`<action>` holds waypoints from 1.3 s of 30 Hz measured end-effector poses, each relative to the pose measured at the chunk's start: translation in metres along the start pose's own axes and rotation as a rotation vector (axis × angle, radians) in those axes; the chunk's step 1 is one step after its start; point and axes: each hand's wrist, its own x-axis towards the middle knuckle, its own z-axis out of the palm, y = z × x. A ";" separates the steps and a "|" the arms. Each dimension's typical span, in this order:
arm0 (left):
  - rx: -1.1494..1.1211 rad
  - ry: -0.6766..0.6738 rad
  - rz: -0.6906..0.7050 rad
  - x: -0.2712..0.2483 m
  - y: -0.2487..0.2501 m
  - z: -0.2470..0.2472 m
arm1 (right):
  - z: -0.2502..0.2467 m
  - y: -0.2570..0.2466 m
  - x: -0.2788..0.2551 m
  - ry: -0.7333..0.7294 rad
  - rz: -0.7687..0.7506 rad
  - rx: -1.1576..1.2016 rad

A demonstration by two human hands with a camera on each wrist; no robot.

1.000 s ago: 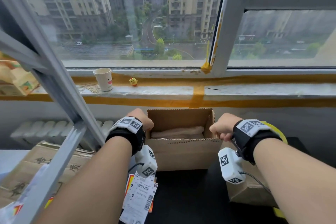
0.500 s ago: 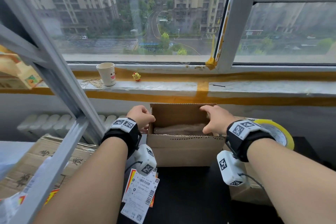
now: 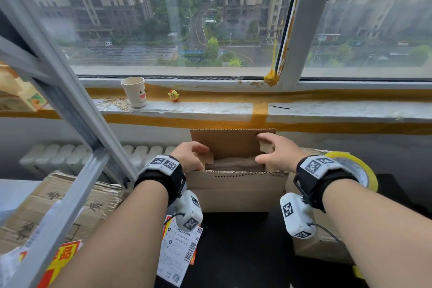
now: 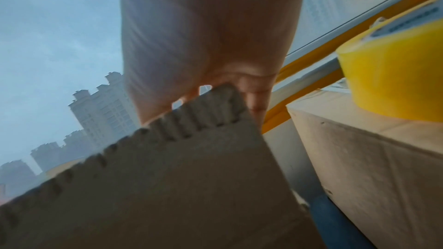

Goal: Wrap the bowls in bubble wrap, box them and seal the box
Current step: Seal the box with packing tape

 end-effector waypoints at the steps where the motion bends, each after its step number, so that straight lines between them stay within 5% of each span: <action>1: -0.024 0.014 -0.010 0.001 -0.001 0.000 | 0.000 0.003 0.000 0.034 0.008 0.067; 9: -0.262 -0.095 -0.072 -0.002 -0.005 -0.008 | -0.005 0.008 0.001 0.008 0.123 0.143; 13: -0.027 -0.219 -0.053 -0.003 -0.006 -0.013 | -0.007 0.007 0.003 -0.040 0.114 0.090; 20: 0.016 0.029 -0.085 -0.005 -0.007 -0.004 | -0.010 0.017 0.004 -0.064 0.087 0.124; 31: 0.201 0.309 -0.178 0.001 -0.012 0.008 | 0.000 0.025 0.004 -0.005 0.099 -0.241; 37: 0.517 0.241 0.039 0.003 0.004 0.007 | -0.006 0.024 0.007 0.373 -0.012 0.002; 39: 0.644 0.206 0.071 0.003 0.010 0.012 | -0.007 0.022 0.005 0.322 -0.059 0.007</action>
